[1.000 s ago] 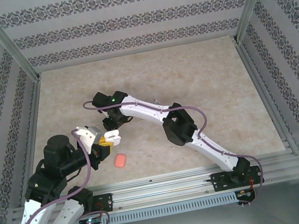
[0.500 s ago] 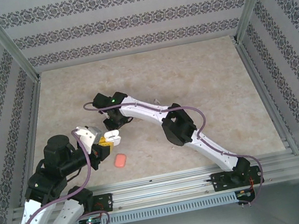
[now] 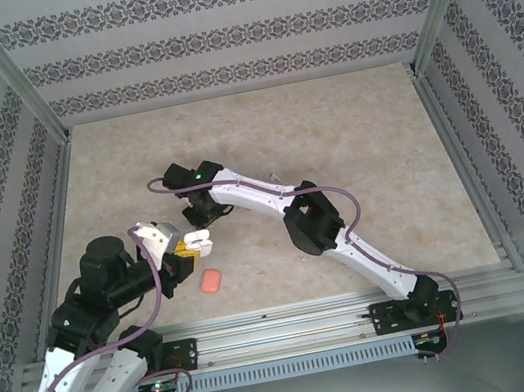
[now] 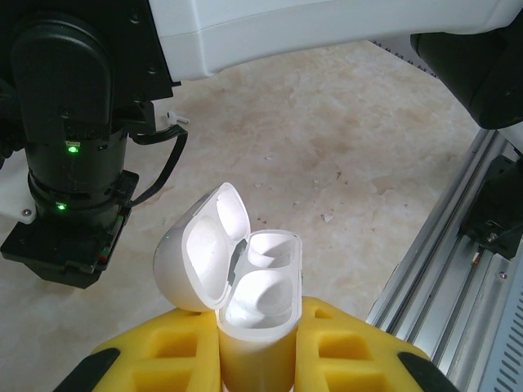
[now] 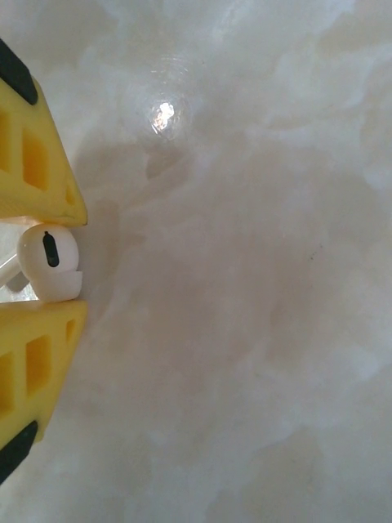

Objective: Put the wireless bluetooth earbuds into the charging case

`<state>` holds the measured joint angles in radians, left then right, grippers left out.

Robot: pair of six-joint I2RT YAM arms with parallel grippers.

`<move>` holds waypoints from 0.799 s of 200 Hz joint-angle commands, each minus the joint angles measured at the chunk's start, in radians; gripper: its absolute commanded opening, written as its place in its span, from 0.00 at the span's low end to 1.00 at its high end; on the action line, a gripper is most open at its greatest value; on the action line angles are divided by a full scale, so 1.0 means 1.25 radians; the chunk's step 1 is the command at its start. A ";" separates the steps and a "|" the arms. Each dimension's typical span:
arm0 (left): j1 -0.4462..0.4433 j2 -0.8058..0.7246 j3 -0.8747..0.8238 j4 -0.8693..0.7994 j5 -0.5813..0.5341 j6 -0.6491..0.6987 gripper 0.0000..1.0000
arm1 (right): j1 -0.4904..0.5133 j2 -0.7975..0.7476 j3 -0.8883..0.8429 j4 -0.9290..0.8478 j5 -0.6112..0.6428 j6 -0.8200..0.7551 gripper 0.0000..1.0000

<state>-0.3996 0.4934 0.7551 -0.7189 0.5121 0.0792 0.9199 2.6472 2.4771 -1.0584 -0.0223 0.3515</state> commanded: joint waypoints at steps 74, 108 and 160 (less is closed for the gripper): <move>-0.003 -0.033 -0.051 0.107 0.019 -0.045 0.00 | -0.011 -0.169 -0.195 0.057 0.058 0.115 0.24; -0.003 -0.055 -0.102 0.232 0.061 -0.057 0.00 | -0.025 -0.297 -0.327 0.141 0.077 0.143 0.24; -0.004 -0.007 -0.157 0.439 0.082 -0.071 0.00 | -0.052 -0.519 -0.511 0.248 0.120 0.177 0.24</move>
<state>-0.3996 0.4530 0.5892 -0.3946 0.5762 0.0128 0.8719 2.1307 1.9179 -0.8303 0.0650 0.5343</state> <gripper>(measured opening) 0.191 0.242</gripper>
